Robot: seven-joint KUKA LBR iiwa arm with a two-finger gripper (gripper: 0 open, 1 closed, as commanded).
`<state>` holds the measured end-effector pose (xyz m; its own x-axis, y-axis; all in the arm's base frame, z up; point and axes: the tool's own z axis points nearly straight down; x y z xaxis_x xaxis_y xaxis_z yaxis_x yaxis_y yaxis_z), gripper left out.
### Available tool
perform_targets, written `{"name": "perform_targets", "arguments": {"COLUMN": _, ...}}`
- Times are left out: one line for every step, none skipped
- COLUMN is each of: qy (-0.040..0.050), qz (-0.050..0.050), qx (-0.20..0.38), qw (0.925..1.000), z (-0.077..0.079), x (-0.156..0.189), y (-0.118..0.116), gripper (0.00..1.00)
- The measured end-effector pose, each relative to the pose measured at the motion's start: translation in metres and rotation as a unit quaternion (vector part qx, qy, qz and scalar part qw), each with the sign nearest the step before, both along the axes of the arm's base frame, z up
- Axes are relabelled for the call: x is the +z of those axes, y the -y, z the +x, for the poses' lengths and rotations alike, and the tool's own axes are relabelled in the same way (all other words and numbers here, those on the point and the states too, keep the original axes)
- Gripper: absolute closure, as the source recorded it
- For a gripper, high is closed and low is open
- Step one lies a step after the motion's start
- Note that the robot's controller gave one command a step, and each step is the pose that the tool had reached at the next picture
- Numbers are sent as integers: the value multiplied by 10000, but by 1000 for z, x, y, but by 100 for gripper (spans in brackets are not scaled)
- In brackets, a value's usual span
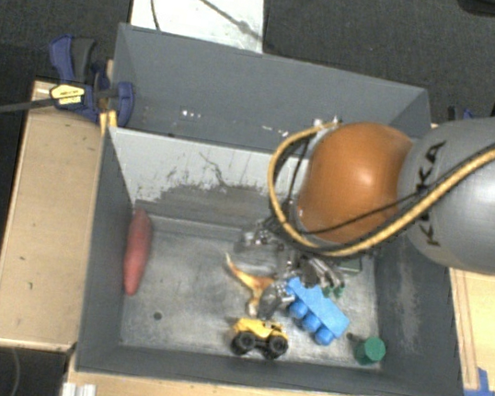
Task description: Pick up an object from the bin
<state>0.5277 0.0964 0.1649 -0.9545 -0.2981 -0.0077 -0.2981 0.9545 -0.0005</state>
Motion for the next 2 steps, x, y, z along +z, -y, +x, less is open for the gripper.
{"name": "perform_targets", "arguments": {"qy": -21, "qz": -4, "qx": 401, "qw": 9992, "z": 5, "x": -45, "y": 38, "gripper": 0}}
{"name": "perform_targets", "arguments": {"qy": 38, "qz": -17, "qx": 656, "qw": 9978, "z": 18, "x": -89, "y": 13, "gripper": 100}}
